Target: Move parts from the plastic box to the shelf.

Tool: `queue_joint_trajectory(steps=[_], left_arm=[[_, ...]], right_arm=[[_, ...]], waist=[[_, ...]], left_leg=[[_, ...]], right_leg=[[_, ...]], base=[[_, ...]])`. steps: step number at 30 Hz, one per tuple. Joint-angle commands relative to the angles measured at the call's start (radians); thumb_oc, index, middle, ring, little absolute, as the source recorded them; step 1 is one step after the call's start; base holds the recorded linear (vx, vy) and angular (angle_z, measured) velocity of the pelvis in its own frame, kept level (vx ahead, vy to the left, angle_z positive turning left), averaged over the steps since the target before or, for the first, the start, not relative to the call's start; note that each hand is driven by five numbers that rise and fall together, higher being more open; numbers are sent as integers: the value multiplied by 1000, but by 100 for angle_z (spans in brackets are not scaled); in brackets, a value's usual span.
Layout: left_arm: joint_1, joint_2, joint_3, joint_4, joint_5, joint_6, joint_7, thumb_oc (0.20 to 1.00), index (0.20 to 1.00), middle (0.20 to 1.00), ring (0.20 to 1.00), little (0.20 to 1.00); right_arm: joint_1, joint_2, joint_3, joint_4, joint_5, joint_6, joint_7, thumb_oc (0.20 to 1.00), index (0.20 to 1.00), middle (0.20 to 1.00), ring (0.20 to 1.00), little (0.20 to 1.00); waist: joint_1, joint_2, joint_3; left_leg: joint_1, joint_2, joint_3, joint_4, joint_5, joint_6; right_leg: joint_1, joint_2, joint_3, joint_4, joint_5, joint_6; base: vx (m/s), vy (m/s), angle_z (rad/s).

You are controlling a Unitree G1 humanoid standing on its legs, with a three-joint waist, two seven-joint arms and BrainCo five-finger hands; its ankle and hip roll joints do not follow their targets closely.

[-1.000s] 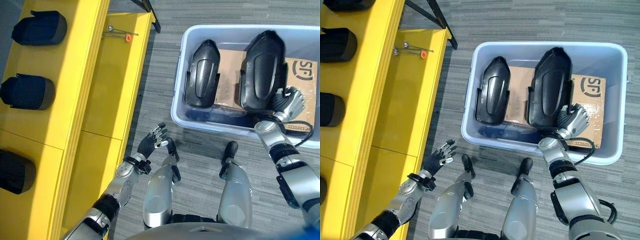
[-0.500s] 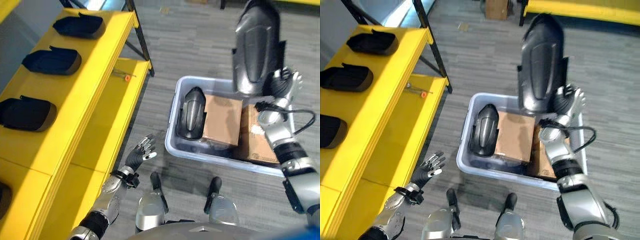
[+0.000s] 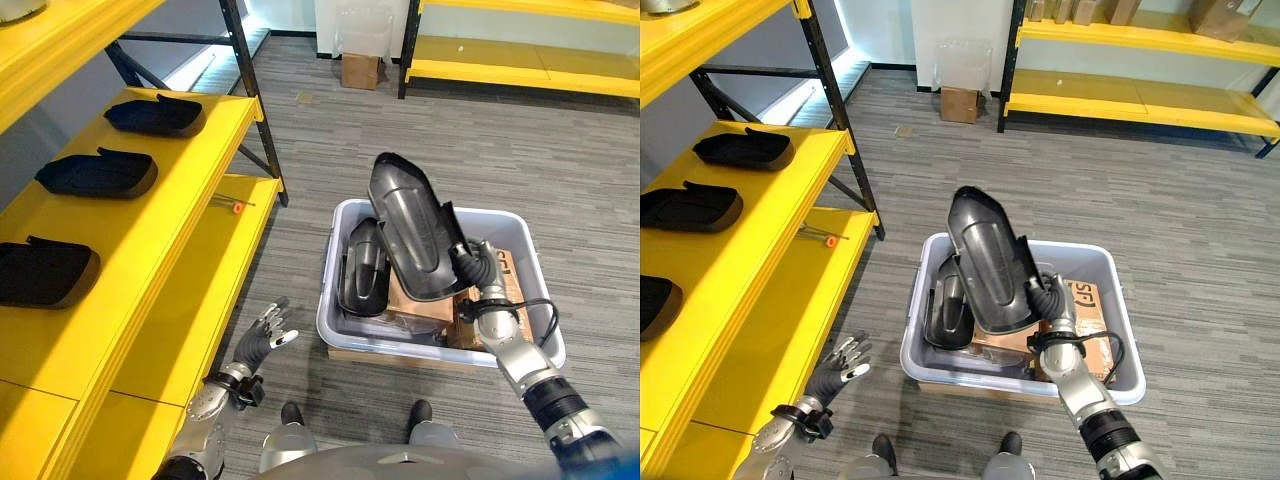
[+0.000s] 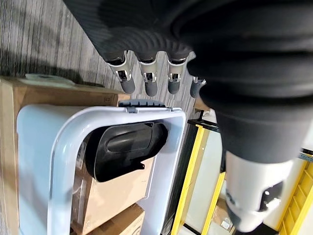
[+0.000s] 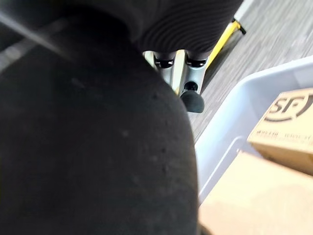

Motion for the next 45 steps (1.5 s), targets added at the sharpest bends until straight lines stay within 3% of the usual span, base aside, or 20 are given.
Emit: queue_joint_trajectory(steps=[1,5,6,8,10,15,20,24,29,34,37,41,45], left_arm=[[-22,9,-2,-39,29,-60,21,1000,1000,1000,1000,1000],[-31,23,-2,-45,26,-54,37,1000,1000,1000,1000,1000],[-33,16,-19,-57,28,-41,29,1000,1000,1000,1000,1000],[-30,5,-26,-64,37,-33,34,1000,1000,1000,1000,1000],[-28,-3,-32,-71,44,-18,34,1000,1000,1000,1000,1000],[-35,-22,-20,-63,8,24,23,1000,1000,1000,1000,1000],[-23,-36,-31,-58,20,17,23,1000,1000,1000,1000,1000],[-25,-41,-53,-59,69,28,-38,1000,1000,1000,1000,1000],[-40,-44,-80,-61,83,16,-39,1000,1000,1000,1000,1000],[-81,-60,-98,-49,76,24,-28,1000,1000,1000,1000,1000],[-90,-64,-102,-42,67,17,-24,1000,1000,1000,1000,1000],[-114,-58,-112,-49,75,37,17,1000,1000,1000,1000,1000],[-109,-41,-119,-69,90,48,34,1000,1000,1000,1000,1000]], right_arm=[[-99,-6,1,-73,46,-82,-8,200,200,200,200,200],[-91,4,21,-73,46,-89,-25,200,200,200,200,200],[-62,-12,21,-87,47,-90,-58,200,200,200,200,200],[-45,-21,13,-93,53,-99,-61,200,200,200,200,200],[-24,-28,2,-102,48,-108,-65,200,200,200,200,200],[-16,-30,7,-110,57,-135,-64,200,200,200,200,200],[-27,-15,13,-112,54,-137,-46,200,200,200,200,200],[1,-11,13,-137,52,-123,-79,200,200,200,200,200],[-29,-11,18,-128,6,-153,-36,200,200,200,200,200],[-61,-34,54,-158,34,-155,-6,200,200,200,200,200],[-64,-40,60,-160,43,-164,21,200,200,200,200,200],[-66,-47,73,-173,61,-169,54,200,200,200,200,200],[-69,-38,80,-178,83,-148,72,200,200,200,200,200]], waist=[[35,30,22],[30,32,23],[11,30,16],[1,27,10],[-9,22,3],[-1,30,-10],[3,43,-3],[-31,56,-8],[-47,42,-14],[-64,40,-43],[-74,42,-56],[-84,71,-65],[-80,84,-57]], left_leg=[[23,-27,17,12,-56,45],[7,-39,-1,12,-61,63],[-10,-59,-47,12,-63,67],[-34,-71,-65,12,-44,69],[-51,-92,-109,12,-42,65],[-99,-96,-178,12,-17,50],[-103,-100,-196,12,-11,42],[-87,-73,-46,20,-6,27],[-74,1,-1,140,-53,7],[-41,133,34,258,23,-43],[-24,176,50,276,55,-63],[-4,177,84,238,55,-70],[-1,154,107,211,19,-47]], right_leg=[[-23,-69,-110,139,30,72],[-40,-7,-78,167,-23,58],[-24,118,-14,144,-119,-5],[-19,189,15,114,-130,-50],[-2,221,69,65,-123,-63],[3,223,101,4,-98,-71],[12,219,91,-17,-93,-76],[22,192,6,-27,-95,-66],[12,146,-29,22,-121,-78],[-22,126,-85,71,-153,-114],[-39,115,-109,96,-171,-125],[-58,94,-139,143,-197,-123],[-51,70,-145,168,-198,-107]], base=[[-82,76,-28],[-63,14,-25],[-31,-23,50],[-87,-54,97],[-60,-89,67],[-81,-136,30],[-52,-84,23],[-62,-26,51],[-28,52,61],[-45,113,26],[-45,182,44],[-60,296,36],[-33,339,50]])
